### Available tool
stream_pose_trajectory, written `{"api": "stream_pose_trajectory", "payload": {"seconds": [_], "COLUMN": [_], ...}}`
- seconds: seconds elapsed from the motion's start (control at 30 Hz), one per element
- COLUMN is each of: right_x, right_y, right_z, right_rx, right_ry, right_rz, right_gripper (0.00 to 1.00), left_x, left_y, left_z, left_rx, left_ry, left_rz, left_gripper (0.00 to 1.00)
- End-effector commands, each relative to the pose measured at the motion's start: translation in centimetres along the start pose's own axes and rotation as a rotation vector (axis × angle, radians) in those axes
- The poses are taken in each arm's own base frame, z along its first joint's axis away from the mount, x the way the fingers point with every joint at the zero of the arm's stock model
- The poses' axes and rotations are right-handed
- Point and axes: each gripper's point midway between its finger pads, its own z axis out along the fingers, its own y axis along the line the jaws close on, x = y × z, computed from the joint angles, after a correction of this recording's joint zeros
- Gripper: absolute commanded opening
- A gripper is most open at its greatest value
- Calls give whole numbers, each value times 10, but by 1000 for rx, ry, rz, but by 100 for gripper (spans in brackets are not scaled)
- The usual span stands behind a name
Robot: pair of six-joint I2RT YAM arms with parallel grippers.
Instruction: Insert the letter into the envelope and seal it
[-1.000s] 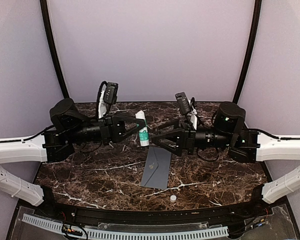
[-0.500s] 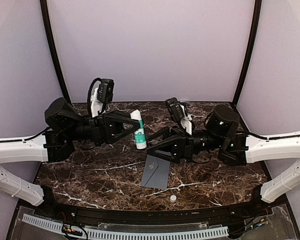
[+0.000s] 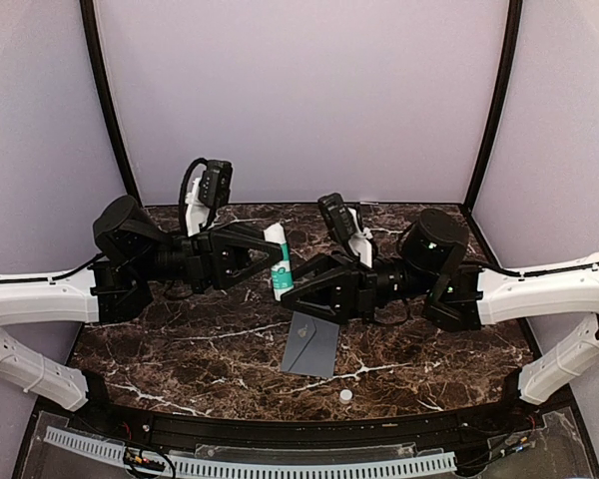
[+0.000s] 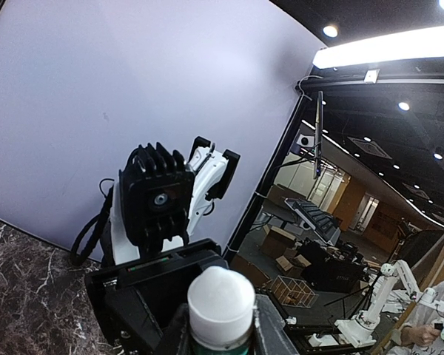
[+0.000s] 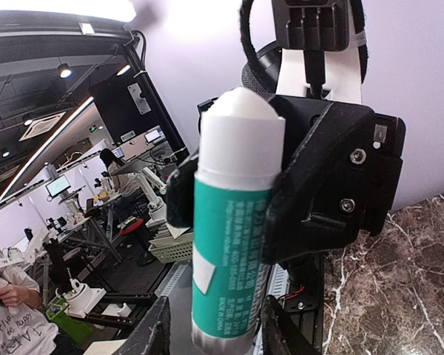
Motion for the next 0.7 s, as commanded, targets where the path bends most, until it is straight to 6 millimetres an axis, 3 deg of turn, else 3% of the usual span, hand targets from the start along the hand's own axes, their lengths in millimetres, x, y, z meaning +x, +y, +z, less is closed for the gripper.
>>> {"api": "stream_pose_trajectory", "payload": {"seconds": [0.0, 0.37, 0.57, 0.67], "right_x": [-16, -14, -19, -23], "right_y": [17, 8, -19, -39], "right_z": [4, 1, -7, -14], "right_rx": [-63, -7, 184, 325], "right_ry": [-39, -47, -54, -52], "right_rz": [-43, -31, -20, -18], "right_gripper": [38, 12, 2, 0], "left_x": [-8, -6, 1, 8], "left_y": [-11, -7, 10, 27], "left_z": [-1, -2, -5, -8], "left_rx": [39, 20, -76, -167], "left_ry": [-22, -19, 2, 24], "left_rz": [29, 36, 55, 45], "left_gripper": [0, 0, 0, 0]}}
